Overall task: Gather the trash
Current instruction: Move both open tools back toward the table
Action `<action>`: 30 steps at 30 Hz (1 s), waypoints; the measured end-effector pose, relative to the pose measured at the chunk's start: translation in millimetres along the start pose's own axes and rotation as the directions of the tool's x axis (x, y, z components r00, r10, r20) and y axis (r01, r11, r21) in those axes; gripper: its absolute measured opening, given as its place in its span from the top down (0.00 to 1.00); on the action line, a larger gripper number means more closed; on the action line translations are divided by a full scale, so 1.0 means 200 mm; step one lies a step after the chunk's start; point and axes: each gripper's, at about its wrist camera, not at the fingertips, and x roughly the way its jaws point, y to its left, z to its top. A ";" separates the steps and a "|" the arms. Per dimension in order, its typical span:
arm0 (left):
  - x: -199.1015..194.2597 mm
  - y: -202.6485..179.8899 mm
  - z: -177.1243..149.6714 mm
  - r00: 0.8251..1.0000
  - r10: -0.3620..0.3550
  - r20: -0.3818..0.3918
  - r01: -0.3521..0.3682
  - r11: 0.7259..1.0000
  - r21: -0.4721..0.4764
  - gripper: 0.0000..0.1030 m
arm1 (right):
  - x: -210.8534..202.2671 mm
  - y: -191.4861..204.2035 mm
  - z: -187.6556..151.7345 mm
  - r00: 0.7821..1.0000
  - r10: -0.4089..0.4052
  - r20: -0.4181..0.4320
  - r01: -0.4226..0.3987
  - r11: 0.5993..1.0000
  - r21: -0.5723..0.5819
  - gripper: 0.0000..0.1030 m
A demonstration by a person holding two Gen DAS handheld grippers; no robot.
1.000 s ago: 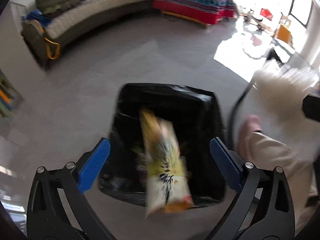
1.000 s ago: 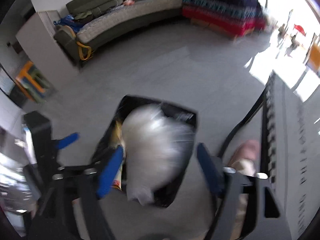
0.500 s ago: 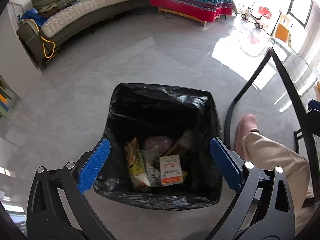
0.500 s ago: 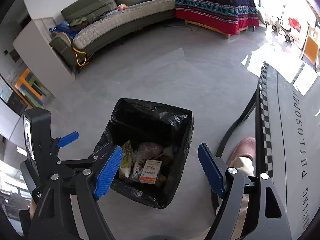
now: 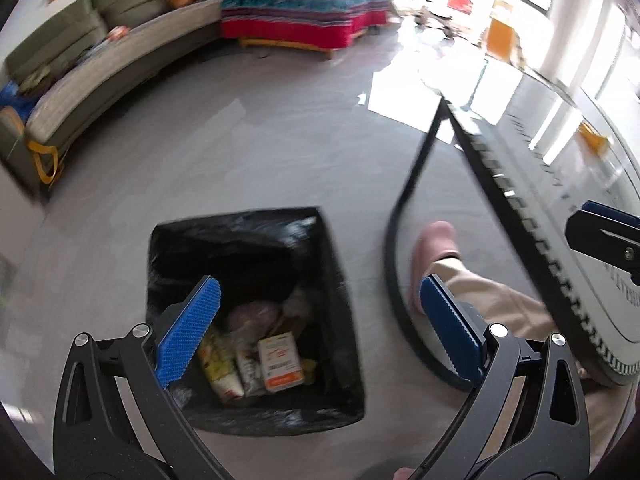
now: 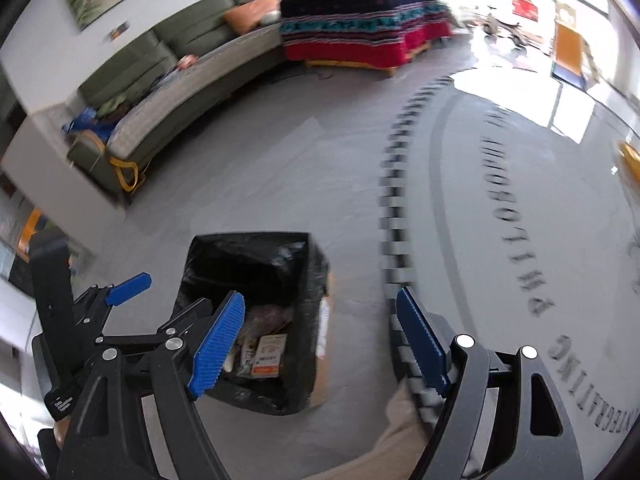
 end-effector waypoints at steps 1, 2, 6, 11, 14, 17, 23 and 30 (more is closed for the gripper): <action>0.00 -0.05 0.02 1.000 -0.004 0.003 0.004 1.000 0.020 0.06 | -0.03 -0.07 0.00 1.000 -0.014 0.012 0.014 1.000 0.023 0.24; 0.00 -0.10 0.04 1.000 -0.010 0.006 0.010 0.999 0.039 0.06 | -0.05 -0.11 0.00 0.999 -0.025 0.020 0.025 0.999 0.038 0.24; 0.02 -0.35 0.14 0.998 -0.067 0.011 0.066 0.990 0.122 0.06 | -0.13 -0.34 -0.01 0.996 -0.075 0.048 0.069 0.991 0.113 0.24; 0.06 -0.66 0.24 0.992 -0.125 0.008 0.120 0.967 0.225 0.06 | -0.22 -0.63 -0.02 0.988 -0.142 0.063 0.126 0.970 0.210 0.24; 0.10 -0.84 0.30 0.988 -0.156 -0.002 0.151 0.950 0.275 0.06 | -0.27 -0.80 -0.01 0.981 -0.184 0.067 0.161 0.953 0.257 0.24; 0.13 -1.03 0.36 0.984 -0.180 -0.011 0.174 0.928 0.330 0.06 | -0.31 -0.98 0.01 0.972 -0.225 0.070 0.193 0.932 0.307 0.24; 0.23 -1.44 0.51 0.969 -0.244 -0.047 0.241 0.881 0.407 0.06 | -0.40 -1.38 0.04 0.950 -0.302 0.077 0.247 0.882 0.402 0.24; 0.38 -1.90 0.66 0.952 -0.287 -0.103 0.301 0.833 0.464 0.06 | -0.50 -1.83 0.09 0.927 -0.365 0.085 0.276 0.819 0.503 0.24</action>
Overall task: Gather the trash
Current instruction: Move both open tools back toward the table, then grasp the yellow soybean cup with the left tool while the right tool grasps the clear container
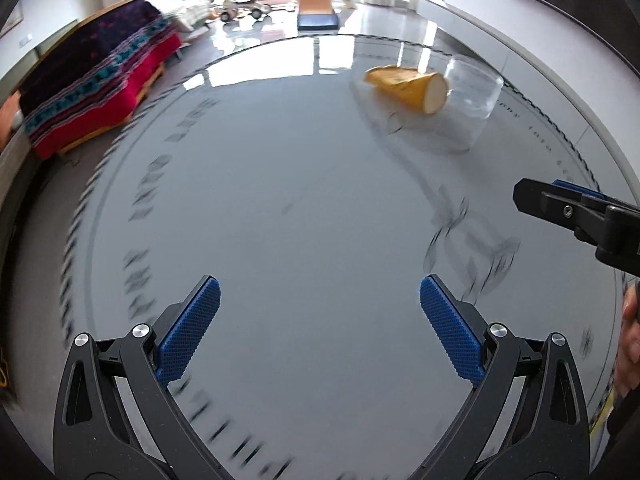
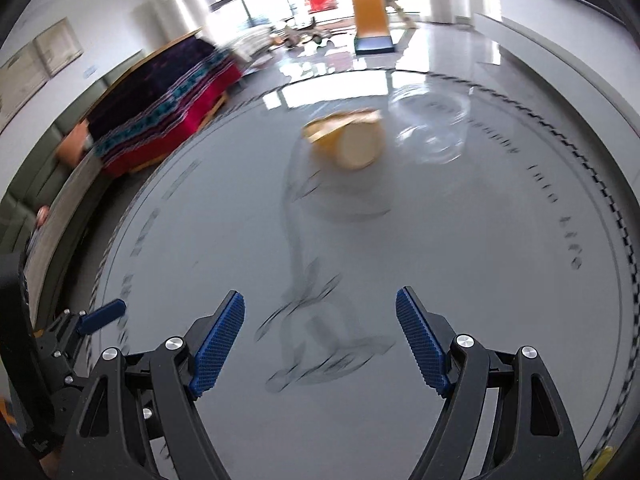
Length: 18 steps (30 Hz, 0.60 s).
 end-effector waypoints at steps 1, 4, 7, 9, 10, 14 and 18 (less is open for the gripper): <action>0.04 -0.04 0.06 1.000 -0.019 -0.002 0.019 1.000 0.003 0.06 | 0.01 -0.06 0.05 1.000 -0.006 0.006 0.006 1.000 0.019 0.24; 0.12 -0.13 0.23 0.999 -0.042 -0.007 0.042 0.999 0.018 0.06 | 0.02 -0.19 0.19 0.999 -0.033 0.030 0.031 0.997 0.065 0.24; 0.21 -0.21 0.38 0.999 -0.053 -0.010 0.053 0.998 0.024 0.06 | 0.03 -0.30 0.31 0.997 -0.061 0.044 0.056 0.994 0.093 0.24; 0.27 -0.26 0.47 0.998 -0.065 -0.018 0.065 0.998 0.022 0.06 | 0.06 -0.37 0.41 0.996 -0.080 0.049 0.074 0.991 0.109 0.24; 0.29 -0.26 0.49 0.998 -0.065 -0.022 0.066 0.998 0.022 0.06 | 0.08 -0.40 0.46 0.995 -0.087 0.050 0.081 0.990 0.116 0.24; 0.39 -0.27 0.64 0.998 -0.056 -0.039 0.055 0.998 -0.017 0.06 | 0.17 -0.49 0.60 0.995 -0.087 0.039 0.081 0.986 0.145 0.24; 0.50 -0.25 0.76 0.994 -0.087 -0.071 0.079 0.990 -0.115 0.06 | 0.29 -0.56 0.71 0.992 -0.123 0.003 0.120 0.975 0.189 0.25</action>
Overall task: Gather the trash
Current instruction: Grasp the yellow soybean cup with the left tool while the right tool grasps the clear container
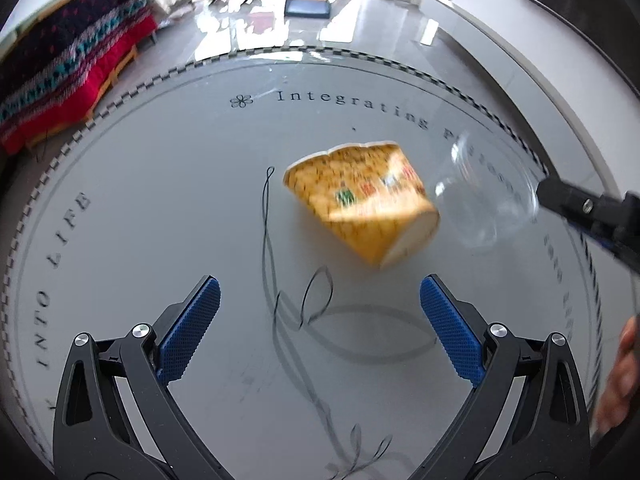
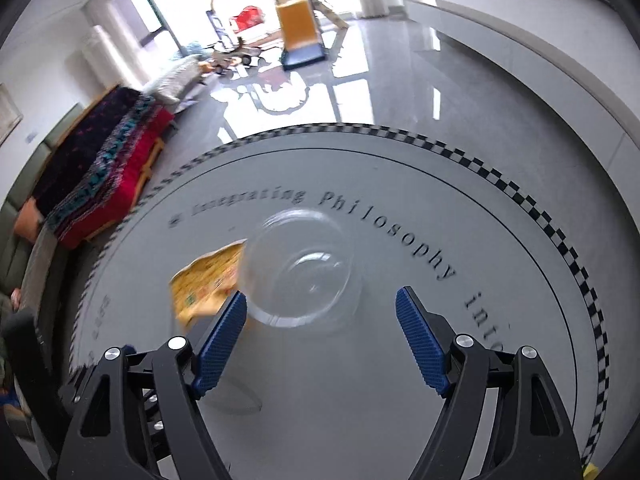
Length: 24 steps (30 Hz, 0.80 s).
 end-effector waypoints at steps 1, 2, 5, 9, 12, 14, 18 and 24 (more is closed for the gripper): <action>0.01 0.00 0.02 1.000 -0.010 -0.003 0.010 1.000 -0.017 0.06 | 0.03 -0.01 0.02 1.000 -0.019 -0.005 0.019 1.000 0.003 0.26; 0.03 -0.01 0.04 1.000 -0.020 -0.003 0.020 0.999 -0.032 0.06 | 0.06 -0.01 0.03 0.999 -0.036 -0.010 0.036 0.999 0.008 0.26; 0.07 -0.06 0.08 1.000 -0.012 -0.005 0.012 0.999 -0.034 0.06 | 0.15 -0.04 0.05 0.997 -0.057 -0.048 0.058 0.998 0.020 0.35; 0.17 -0.15 0.13 0.999 0.036 -0.023 -0.036 0.999 -0.007 0.06 | 0.25 -0.08 0.02 0.992 -0.033 -0.123 0.039 0.998 0.043 0.83; 0.23 -0.16 0.16 0.998 0.050 -0.039 -0.051 0.998 -0.031 0.06 | 0.23 -0.13 -0.02 0.993 -0.016 -0.117 0.024 0.997 0.070 0.93; 0.24 -0.15 0.17 0.998 0.034 -0.046 -0.036 0.998 -0.055 0.06 | 0.19 -0.16 -0.05 0.995 -0.040 -0.091 0.046 0.996 0.070 0.94; 0.25 -0.10 0.22 0.998 -0.052 -0.041 0.045 0.986 -0.162 0.06 | 0.14 -0.20 -0.08 0.996 -0.036 -0.076 0.040 0.997 0.062 0.94; 0.24 -0.04 0.25 0.992 -0.121 -0.022 0.109 0.947 -0.303 0.06 | 0.11 -0.23 -0.06 0.997 -0.049 -0.054 0.052 0.998 0.042 0.94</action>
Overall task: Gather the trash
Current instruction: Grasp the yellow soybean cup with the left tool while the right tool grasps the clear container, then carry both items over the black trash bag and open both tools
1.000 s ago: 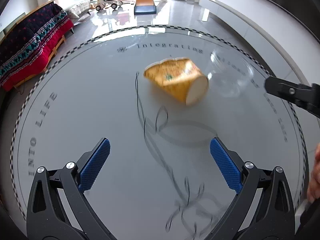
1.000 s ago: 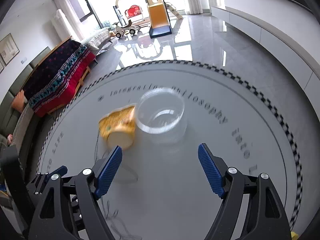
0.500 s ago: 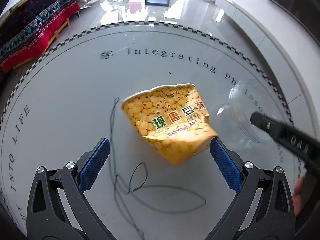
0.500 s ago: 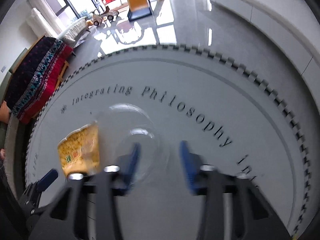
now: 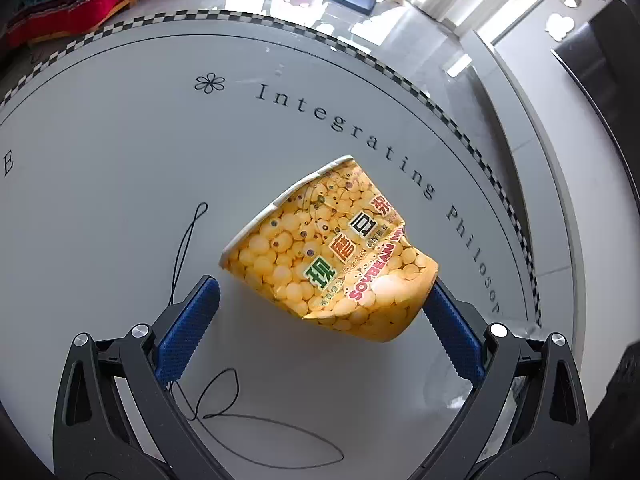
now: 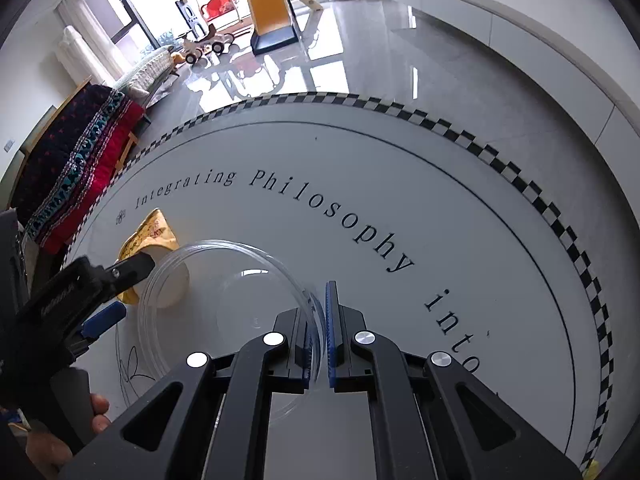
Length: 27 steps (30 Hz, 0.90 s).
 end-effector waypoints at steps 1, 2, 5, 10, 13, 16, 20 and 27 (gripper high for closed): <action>0.00 -0.01 0.00 1.000 0.004 0.005 -0.004 1.000 -0.004 0.06 | 0.00 -0.01 0.00 1.000 -0.003 0.003 0.003 1.000 0.000 0.94; 0.01 -0.01 0.01 1.000 0.004 0.015 -0.003 1.000 -0.005 0.06 | 0.00 0.00 0.00 1.000 -0.007 0.004 0.007 1.000 -0.001 0.94; 0.03 -0.06 0.01 0.999 0.017 0.050 -0.021 0.997 0.075 0.13 | 0.00 -0.02 -0.01 1.000 -0.020 0.011 0.020 1.000 -0.012 0.94; 0.01 -0.05 -0.04 0.999 -0.022 0.047 0.015 0.990 0.139 0.26 | -0.03 -0.02 -0.05 0.999 -0.027 0.019 0.027 0.999 -0.018 0.94; -0.06 0.00 -0.07 0.999 -0.043 0.027 0.039 0.989 0.146 0.30 | -0.05 -0.01 -0.08 1.000 -0.022 0.015 0.022 1.000 -0.022 0.94; -0.15 0.04 -0.12 0.998 -0.052 0.038 0.045 0.986 0.162 0.30 | -0.10 0.03 -0.13 1.000 -0.021 0.010 0.022 0.999 -0.030 0.94; -0.31 0.15 -0.22 0.997 -0.071 0.038 0.064 0.983 0.174 0.30 | -0.20 0.10 -0.24 1.000 0.001 0.009 0.000 0.999 -0.042 0.94; -0.66 0.40 -0.46 0.993 -0.063 0.097 0.043 0.980 0.192 0.30 | -0.43 0.32 -0.48 0.998 0.056 0.006 -0.055 0.993 -0.109 0.94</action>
